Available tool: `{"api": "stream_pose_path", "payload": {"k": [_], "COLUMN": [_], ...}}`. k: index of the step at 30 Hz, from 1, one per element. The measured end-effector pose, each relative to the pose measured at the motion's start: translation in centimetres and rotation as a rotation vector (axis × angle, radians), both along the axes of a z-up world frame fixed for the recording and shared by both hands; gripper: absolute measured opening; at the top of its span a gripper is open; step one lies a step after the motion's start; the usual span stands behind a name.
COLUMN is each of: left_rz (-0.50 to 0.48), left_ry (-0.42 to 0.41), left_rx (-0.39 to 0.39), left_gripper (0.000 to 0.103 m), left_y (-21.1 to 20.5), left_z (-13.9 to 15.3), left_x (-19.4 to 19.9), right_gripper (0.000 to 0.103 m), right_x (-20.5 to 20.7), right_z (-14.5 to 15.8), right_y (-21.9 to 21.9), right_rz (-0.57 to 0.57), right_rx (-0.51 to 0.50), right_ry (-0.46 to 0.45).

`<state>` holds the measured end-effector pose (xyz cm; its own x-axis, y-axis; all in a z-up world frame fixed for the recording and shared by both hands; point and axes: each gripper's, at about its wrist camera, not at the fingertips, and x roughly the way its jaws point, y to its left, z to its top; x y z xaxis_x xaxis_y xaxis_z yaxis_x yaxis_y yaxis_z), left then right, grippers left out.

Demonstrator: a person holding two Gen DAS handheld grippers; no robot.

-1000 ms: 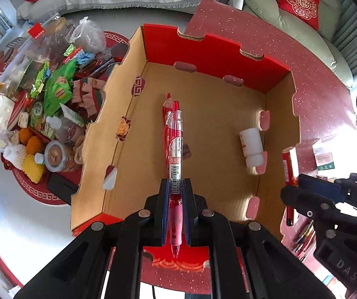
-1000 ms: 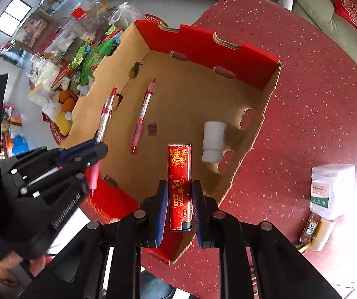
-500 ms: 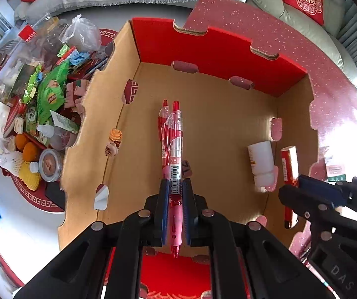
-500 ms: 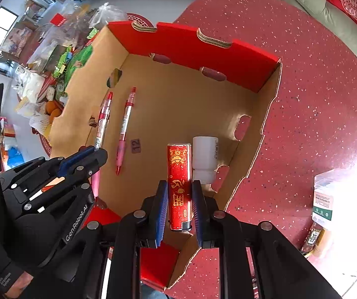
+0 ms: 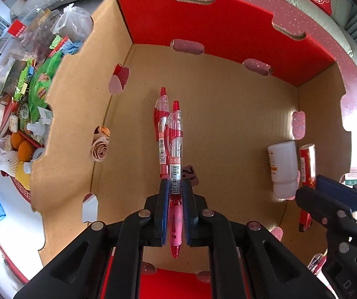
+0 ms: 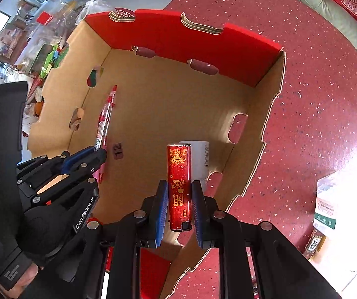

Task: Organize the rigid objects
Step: 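Open both grippers to release the pen and tube into the box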

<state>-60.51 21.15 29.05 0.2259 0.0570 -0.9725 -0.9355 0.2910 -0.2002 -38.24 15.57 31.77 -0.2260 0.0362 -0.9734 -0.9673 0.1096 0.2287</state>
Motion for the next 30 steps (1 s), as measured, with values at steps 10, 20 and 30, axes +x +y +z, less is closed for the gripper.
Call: {"api": "stream_pose_path", "payload": {"k": [10,20,30], "left_rz": [-0.047,0.023,-0.106], "left_ry": [0.018,0.038,-0.143], "left_rx": [0.011,0.118,0.164], "left_gripper": [0.038,0.081,0.081], "left_y": [-1.6,-2.4,-10.1], "left_z": [-1.8,-0.3,4.8], "left_x": [9.6,5.9,10.3], "right_gripper": [0.021,0.081,0.089], "right_x": [-0.4,1.0,9.0], "right_z": [0.1,3.3,6.5], "right_y": [0.2,-1.1,-8.2], "right_rz": [0.032,0.011,-0.281], "right_rx": [0.026,0.138,0.228], "right_ry": [-0.045,0.011,-0.074]}}
